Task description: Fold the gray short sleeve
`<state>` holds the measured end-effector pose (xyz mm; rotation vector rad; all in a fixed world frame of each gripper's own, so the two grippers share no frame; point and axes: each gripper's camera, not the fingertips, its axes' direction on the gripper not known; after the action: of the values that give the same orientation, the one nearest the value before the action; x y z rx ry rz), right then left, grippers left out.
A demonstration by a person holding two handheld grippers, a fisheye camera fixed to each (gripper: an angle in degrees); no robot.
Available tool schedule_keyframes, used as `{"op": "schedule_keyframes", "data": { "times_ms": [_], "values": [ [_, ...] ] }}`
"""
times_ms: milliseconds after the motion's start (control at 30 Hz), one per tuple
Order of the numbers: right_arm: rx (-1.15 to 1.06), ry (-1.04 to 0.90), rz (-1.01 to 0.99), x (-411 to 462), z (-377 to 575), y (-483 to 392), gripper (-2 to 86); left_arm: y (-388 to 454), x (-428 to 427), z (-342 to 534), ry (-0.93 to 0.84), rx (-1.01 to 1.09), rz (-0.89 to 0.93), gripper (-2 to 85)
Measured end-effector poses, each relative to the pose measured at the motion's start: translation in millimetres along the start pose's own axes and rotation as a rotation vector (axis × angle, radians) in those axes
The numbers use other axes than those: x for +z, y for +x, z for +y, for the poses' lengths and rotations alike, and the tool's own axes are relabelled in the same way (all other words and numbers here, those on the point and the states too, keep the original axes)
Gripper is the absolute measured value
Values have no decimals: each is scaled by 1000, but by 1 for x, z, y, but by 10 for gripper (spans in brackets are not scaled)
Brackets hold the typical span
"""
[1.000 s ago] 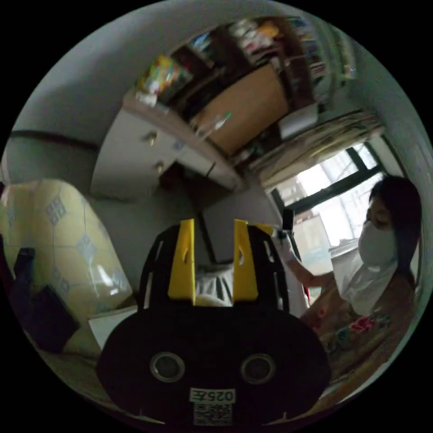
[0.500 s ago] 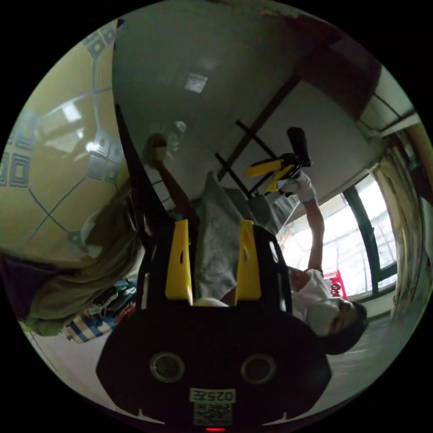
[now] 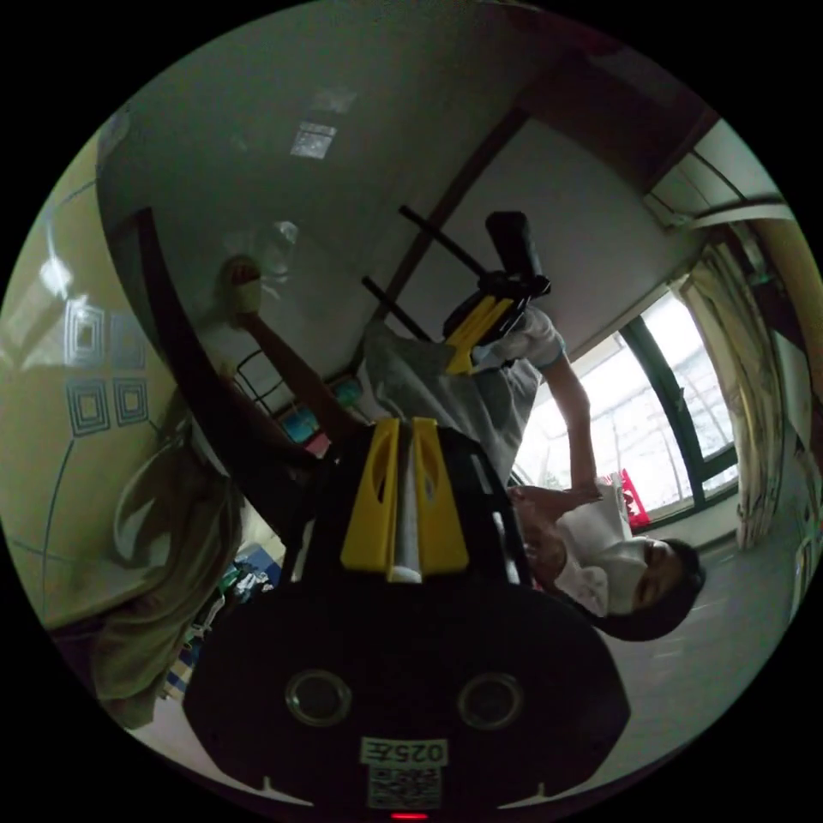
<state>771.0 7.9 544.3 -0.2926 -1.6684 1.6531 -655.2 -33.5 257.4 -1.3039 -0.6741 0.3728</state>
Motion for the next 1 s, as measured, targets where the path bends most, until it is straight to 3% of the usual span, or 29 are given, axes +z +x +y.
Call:
{"op": "schedule_keyframes", "data": {
  "times_ms": [200, 300, 367, 500, 567, 667, 767, 900, 1000],
  "values": [
    [-86, 94, 111, 6, 18, -35, -8, 21, 10, 24, 107, 177, 31, -9],
    [-254, 149, 236, 32, 45, -83, -9, 52, -15, 89, 290, 366, 121, -9],
    [-441, 203, 423, 72, 88, -135, -9, 88, -31, 169, 438, 569, 113, -9],
    [-808, 270, 746, 192, 197, -205, -9, 147, 5, 319, 546, 904, -136, -10],
    [-1002, 325, 1028, 302, 277, -204, -8, 158, 72, 403, 601, 1016, -394, -10],
    [-1092, 481, 1413, 429, 337, -132, -7, 124, 163, 447, 721, 957, -679, -10],
    [-982, 669, 1614, 509, 349, -29, -4, 55, 221, 447, 847, 813, -616, -9],
    [-777, 748, 1698, 565, 343, 61, 23, -5, 254, 466, 996, 710, -468, 1],
    [-701, 759, 1599, 585, 347, 98, 81, -22, 265, 495, 1112, 595, -463, 35]
  ]
}}
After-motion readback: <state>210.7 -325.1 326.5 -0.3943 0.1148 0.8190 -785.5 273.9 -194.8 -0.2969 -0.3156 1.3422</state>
